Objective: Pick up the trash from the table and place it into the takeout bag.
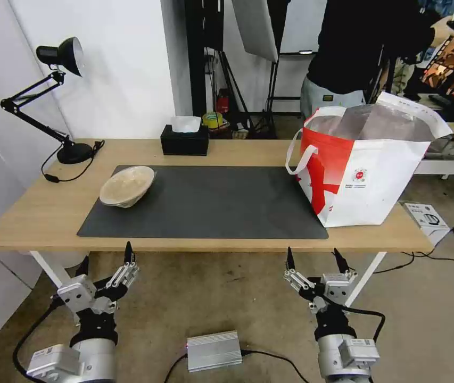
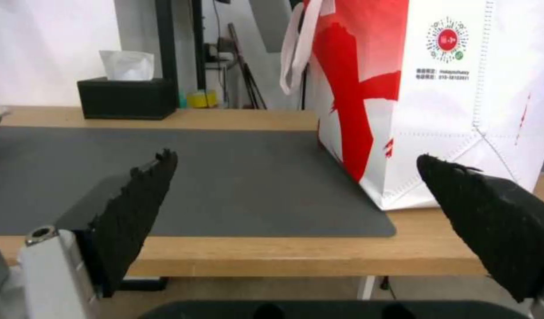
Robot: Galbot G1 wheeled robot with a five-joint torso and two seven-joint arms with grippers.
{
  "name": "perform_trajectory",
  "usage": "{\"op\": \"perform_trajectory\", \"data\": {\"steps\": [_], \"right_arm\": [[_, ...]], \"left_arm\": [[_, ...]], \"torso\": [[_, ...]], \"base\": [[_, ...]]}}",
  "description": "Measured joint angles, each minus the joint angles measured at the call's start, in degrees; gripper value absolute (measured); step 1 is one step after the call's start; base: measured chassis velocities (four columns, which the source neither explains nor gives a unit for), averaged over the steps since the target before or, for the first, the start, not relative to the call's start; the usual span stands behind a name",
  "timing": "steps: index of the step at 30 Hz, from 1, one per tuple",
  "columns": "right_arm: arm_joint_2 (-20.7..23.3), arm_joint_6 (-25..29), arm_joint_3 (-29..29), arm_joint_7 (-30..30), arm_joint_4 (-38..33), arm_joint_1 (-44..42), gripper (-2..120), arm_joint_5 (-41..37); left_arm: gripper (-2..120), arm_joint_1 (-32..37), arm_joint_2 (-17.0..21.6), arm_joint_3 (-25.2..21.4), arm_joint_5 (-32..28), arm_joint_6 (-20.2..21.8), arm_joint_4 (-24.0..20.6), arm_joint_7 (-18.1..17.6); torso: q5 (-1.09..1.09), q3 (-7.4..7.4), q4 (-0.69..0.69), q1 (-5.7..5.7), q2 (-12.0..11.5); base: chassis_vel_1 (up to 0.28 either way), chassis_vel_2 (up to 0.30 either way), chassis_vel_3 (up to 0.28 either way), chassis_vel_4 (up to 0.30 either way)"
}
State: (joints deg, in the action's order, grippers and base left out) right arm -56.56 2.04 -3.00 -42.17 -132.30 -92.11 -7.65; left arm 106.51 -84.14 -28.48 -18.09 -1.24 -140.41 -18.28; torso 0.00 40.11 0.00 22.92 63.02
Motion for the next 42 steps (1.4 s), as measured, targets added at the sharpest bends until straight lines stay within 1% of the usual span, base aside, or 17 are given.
{"op": "perform_trajectory", "data": {"steps": [4,8,10,13,16,18,19,24,25,26,29,30,34,35,39,40,42], "right_arm": [[0.01,0.0,-0.01,0.02,0.01,0.01,100,0.0],[0.02,0.01,-0.01,0.05,0.01,0.02,100,-0.02],[0.02,0.01,-0.01,0.05,0.01,0.02,100,-0.02],[0.02,0.02,-0.01,0.05,0.01,0.04,100,-0.03],[0.02,0.02,-0.01,0.06,0.01,0.04,100,-0.04],[0.02,0.03,-0.01,0.06,0.01,0.05,100,-0.06],[0.02,0.03,-0.01,0.06,0.01,0.05,100,-0.06],[0.02,0.04,-0.01,0.06,0.01,0.05,100,-0.08],[0.02,0.04,-0.01,0.06,0.01,0.05,100,-0.08],[0.02,0.05,-0.01,0.06,0.01,0.05,100,-0.08],[0.02,0.06,-0.01,0.06,0.01,0.05,100,-0.09],[0.02,0.06,-0.01,0.06,0.01,0.05,100,-0.09],[0.02,0.07,-0.01,0.06,0.02,0.06,100,-0.09],[0.02,0.07,-0.01,0.06,0.02,0.06,100,-0.09],[0.02,0.08,-0.01,0.06,0.01,0.06,100,-0.09],[0.02,0.08,-0.01,0.06,0.01,0.06,100,-0.09],[0.02,0.08,-0.01,0.05,0.02,0.06,100,-0.1]], "left_arm": [[100,-0.62,0.81,-1.3,-1.71,-0.02,-0.7,-0.6],[100,-1.58,2.27,-3.43,-5.98,0.18,-1.96,-1.75],[100,-1.79,2.57,-4.14,-6.64,0.44,-2.2,-1.95],[100,-3.04,4.57,-6.83,-9.77,1.37,-2.74,-2.59],[100,-3.67,6.0,-7.96,-12.54,2.15,-2.82,-3.19],[100,-4.53,7.95,-9.41,-17.53,3.41,-2.82,-4.6],[100,-4.53,7.95,-9.41,-17.53,3.41,-2.82,-4.6],[100,-7.08,11.65,-12.49,-28.54,5.36,-2.9,-7.45],[100,-7.08,11.65,-12.49,-28.54,5.36,-2.9,-7.45],[100,-7.76,12.44,-13.02,-31.06,5.72,-2.9,-8.17],[100,-10.61,15.26,-15.08,-40.12,6.85,-2.9,-11.65],[100,-10.61,15.26,-15.08,-40.12,6.85,-2.9,-11.65],[100,-14.15,18.7,-17.78,-52.18,7.67,-2.91,-16.43],[100,-14.15,18.7,-17.78,-52.18,7.67,-2.91,-16.43],[100,-17.67,22.11,-19.43,-62.47,7.7,-2.9,-21.2],[100,-17.67,22.11,-19.43,-62.47,7.7,-2.9,-21.2],[100,-19.88,24.12,-19.98,-66.88,7.87,-2.06,-23.45]], "torso": [[0.0,0.0,0.0,0.0,0.0],[0.0,0.0,0.0,0.0,0.0],[0.0,0.0,0.0,0.0,0.0],[0.0,0.0,0.0,0.0,0.0],[0.0,0.0,0.0,0.0,0.0],[0.0,0.0,0.0,0.0,0.0],[0.0,0.0,0.0,0.0,0.0],[-0.01,0.0,0.0,0.0,0.0],[-0.01,0.0,0.0,0.0,0.0],[0.0,0.0,0.0,0.0,0.0],[-0.01,0.0,0.0,0.0,0.0],[-0.01,0.0,0.0,0.0,0.0],[-0.01,0.0,0.0,0.0,0.0],[-0.01,0.0,0.0,0.0,0.0],[-0.01,0.0,0.0,0.0,0.0],[-0.01,0.0,0.0,0.0,0.0],[0.0,0.0,0.0,0.0,0.0]], "base": [[0.0,0.0,0.0,0.0],[0.0,0.0,0.0,0.0],[0.0,0.0,0.0,0.0],[0.0,0.0,0.0,0.0],[0.0,0.0,0.0,0.0],[0.0,0.0,0.0,0.0],[0.0,0.0,0.0,0.0],[0.0,0.0,0.0,0.0],[0.0,0.0,0.0,0.0],[0.0,0.0,0.0,0.0],[0.0,0.0,0.0,0.0],[0.0,0.0,0.0,0.0],[0.0,0.0,0.0,0.0],[0.0,0.0,0.0,0.0],[0.0,0.0,0.0,0.0],[0.0,0.0,0.0,0.0],[0.0,0.0,0.0,0.0]]}}
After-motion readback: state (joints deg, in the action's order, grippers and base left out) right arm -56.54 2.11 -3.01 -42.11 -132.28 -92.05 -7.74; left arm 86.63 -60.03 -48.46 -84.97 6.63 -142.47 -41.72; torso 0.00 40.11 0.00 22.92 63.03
